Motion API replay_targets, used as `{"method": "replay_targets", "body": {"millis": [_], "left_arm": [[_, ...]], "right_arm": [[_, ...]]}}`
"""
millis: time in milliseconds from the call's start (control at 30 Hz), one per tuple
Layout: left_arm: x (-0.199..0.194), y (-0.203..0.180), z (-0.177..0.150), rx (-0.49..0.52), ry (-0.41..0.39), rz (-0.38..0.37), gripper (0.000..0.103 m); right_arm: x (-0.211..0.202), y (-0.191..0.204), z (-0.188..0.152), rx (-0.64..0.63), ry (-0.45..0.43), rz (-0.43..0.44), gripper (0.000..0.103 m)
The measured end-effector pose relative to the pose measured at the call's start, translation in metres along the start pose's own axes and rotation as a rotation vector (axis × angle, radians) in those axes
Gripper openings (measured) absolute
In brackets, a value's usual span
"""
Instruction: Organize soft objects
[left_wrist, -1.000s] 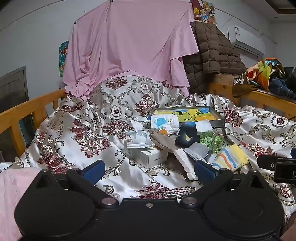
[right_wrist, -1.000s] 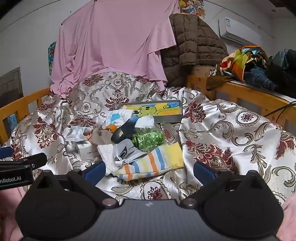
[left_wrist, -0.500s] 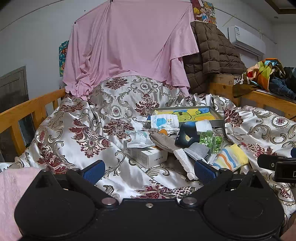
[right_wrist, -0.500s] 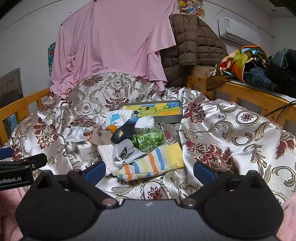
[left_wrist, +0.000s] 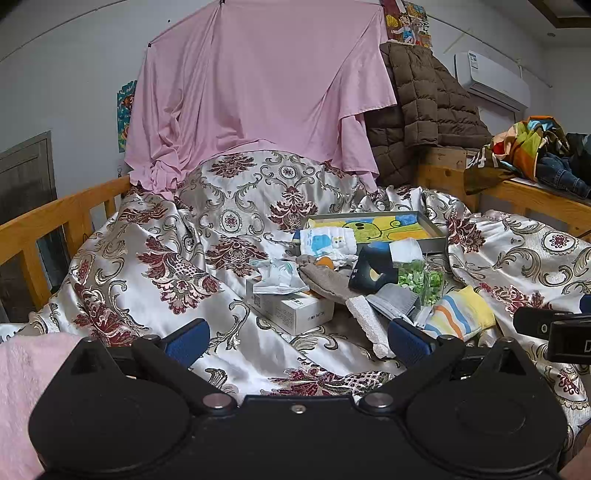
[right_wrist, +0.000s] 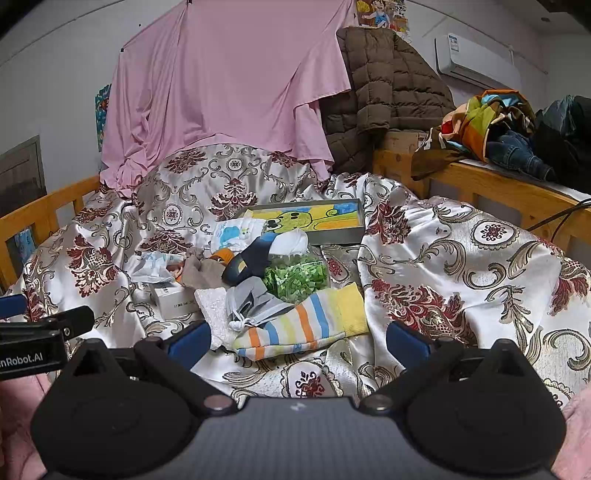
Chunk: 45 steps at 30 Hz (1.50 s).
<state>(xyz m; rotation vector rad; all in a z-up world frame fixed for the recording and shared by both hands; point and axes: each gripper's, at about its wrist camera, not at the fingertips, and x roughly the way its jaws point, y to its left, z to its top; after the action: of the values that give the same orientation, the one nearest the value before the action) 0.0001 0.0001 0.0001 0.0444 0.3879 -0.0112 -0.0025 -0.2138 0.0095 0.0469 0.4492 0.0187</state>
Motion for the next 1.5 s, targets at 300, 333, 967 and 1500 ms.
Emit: {"method": "replay_targets", "body": {"millis": [300, 333, 967, 1500], "left_arm": [[-0.0001, 0.0002, 0.0001, -0.001, -0.001, -0.001, 0.102], [0.0000, 0.0001, 0.0000, -0.001, 0.000, 0.000, 0.102], [0.0000, 0.0001, 0.0001, -0.001, 0.001, -0.001, 0.102], [-0.0001, 0.0000, 0.0000, -0.001, 0.001, -0.001, 0.102]], "right_arm": [[-0.0016, 0.0007, 0.0017, 0.004, 0.002, 0.005, 0.103], [-0.0015, -0.0002, 0.0016, 0.007, 0.002, 0.005, 0.103], [-0.0009, 0.0001, 0.0003, 0.010, 0.002, 0.008, 0.103], [-0.0009, -0.0005, 0.0004, 0.012, 0.004, 0.009, 0.103]]}}
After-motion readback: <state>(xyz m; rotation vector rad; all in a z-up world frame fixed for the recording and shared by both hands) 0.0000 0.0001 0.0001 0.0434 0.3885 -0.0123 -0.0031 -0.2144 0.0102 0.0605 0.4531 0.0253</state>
